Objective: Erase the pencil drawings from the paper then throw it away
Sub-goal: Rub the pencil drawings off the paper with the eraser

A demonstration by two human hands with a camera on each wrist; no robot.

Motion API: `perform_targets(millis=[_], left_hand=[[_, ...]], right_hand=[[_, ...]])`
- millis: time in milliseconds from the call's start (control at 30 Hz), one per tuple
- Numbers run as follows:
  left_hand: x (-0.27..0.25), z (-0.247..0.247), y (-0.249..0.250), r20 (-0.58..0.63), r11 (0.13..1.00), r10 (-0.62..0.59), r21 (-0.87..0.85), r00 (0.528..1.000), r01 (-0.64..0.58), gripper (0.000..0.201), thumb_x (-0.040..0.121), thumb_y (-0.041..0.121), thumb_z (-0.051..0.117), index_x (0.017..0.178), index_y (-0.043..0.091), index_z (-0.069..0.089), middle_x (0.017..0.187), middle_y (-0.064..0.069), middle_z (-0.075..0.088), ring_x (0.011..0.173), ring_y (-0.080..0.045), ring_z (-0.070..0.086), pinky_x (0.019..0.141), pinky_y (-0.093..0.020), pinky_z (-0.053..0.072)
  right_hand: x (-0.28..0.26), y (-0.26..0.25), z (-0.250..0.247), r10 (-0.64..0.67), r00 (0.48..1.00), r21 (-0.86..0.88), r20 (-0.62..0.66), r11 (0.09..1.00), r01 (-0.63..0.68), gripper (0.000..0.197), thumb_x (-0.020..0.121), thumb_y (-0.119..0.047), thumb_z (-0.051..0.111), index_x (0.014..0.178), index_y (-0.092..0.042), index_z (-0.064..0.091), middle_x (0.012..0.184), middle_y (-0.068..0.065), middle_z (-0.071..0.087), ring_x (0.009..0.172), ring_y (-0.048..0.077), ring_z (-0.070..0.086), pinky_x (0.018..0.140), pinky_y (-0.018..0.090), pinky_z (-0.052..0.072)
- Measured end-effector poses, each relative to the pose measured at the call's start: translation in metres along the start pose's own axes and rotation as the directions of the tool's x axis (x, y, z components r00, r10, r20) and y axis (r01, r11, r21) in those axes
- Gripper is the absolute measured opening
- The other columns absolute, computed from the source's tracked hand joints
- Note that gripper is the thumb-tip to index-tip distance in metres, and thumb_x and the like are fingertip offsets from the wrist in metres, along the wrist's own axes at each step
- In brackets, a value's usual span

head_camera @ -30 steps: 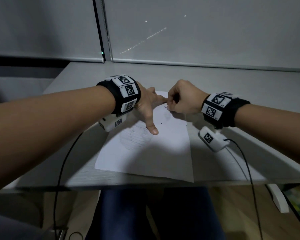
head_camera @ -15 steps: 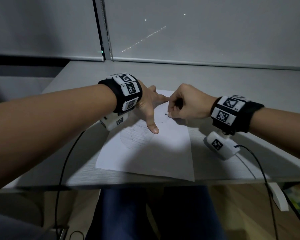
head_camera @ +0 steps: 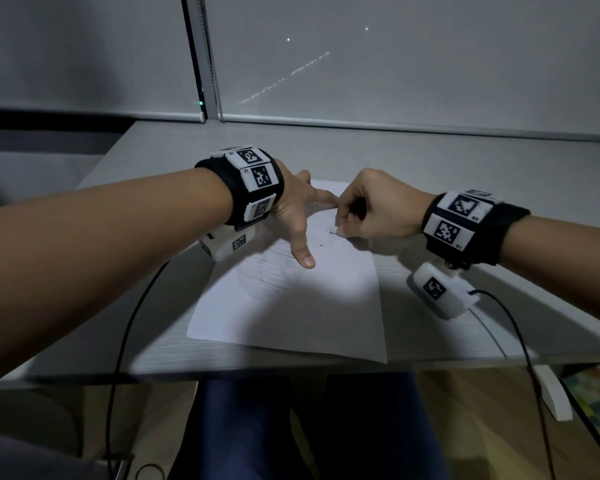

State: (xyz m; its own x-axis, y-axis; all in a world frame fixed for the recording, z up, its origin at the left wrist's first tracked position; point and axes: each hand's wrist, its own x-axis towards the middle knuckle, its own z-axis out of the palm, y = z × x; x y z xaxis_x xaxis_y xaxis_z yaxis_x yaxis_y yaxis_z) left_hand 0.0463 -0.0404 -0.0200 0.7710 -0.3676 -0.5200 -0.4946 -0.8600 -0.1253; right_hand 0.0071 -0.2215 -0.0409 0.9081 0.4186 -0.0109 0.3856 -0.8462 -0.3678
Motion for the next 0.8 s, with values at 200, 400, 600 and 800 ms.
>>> perform_targets(millis=[200, 400, 600, 800], left_hand=[[-0.002, 0.0, 0.001, 0.013, 1.0, -0.002, -0.012, 1.0, 0.002, 0.147, 0.04, 0.085, 0.088, 0.157, 0.071, 0.0, 0.158, -0.002, 0.022, 0.15, -0.039, 0.032, 0.108, -0.059, 0.045], [-0.001, -0.002, 0.003, 0.014, 1.0, 0.01, 0.027, 1.0, -0.01, 0.16, 0.015, 0.096, 0.076, 0.155, 0.07, 0.002, 0.151, -0.005, 0.027, 0.145, -0.04, 0.037, 0.105, -0.056, 0.047], [-0.002, -0.002, 0.002, 0.001, 1.0, 0.014, 0.015, 1.0, -0.014, 0.147, 0.041, 0.088, 0.085, 0.157, 0.069, -0.003, 0.156, -0.006, 0.025, 0.146, -0.042, 0.037, 0.103, -0.056, 0.045], [0.001, -0.001, 0.0, -0.013, 1.0, 0.015, 0.023, 1.0, -0.014, 0.143, 0.045, 0.086, 0.086, 0.16, 0.064, 0.003, 0.149, -0.006, 0.028, 0.144, -0.042, 0.039, 0.098, -0.052, 0.045]], right_hand=[[0.011, 0.006, 0.0, 0.063, 0.992, -0.026, -0.107, 0.997, -0.066, 0.013, 0.079, -0.011, 0.076, 0.069, -0.018, 0.079, 0.059, -0.008, 0.069, 0.051, -0.001, 0.059, 0.059, 0.019, 0.048], [-0.017, -0.016, 0.008, -0.069, 0.997, 0.054, 0.022, 0.996, 0.067, 0.004, 0.082, -0.014, 0.082, 0.079, -0.011, 0.081, 0.061, -0.004, 0.072, 0.052, 0.003, 0.06, 0.056, 0.012, 0.048], [0.013, 0.005, -0.002, 0.065, 0.993, -0.001, -0.094, 0.998, -0.066, 0.016, 0.08, -0.01, 0.077, 0.067, -0.021, 0.079, 0.05, -0.019, 0.067, 0.05, -0.002, 0.061, 0.062, 0.019, 0.05], [-0.008, -0.012, 0.01, -0.017, 1.0, 0.058, -0.023, 0.998, 0.018, 0.006, 0.081, -0.016, 0.083, 0.076, -0.015, 0.08, 0.063, -0.006, 0.072, 0.053, 0.002, 0.061, 0.057, 0.011, 0.046]])
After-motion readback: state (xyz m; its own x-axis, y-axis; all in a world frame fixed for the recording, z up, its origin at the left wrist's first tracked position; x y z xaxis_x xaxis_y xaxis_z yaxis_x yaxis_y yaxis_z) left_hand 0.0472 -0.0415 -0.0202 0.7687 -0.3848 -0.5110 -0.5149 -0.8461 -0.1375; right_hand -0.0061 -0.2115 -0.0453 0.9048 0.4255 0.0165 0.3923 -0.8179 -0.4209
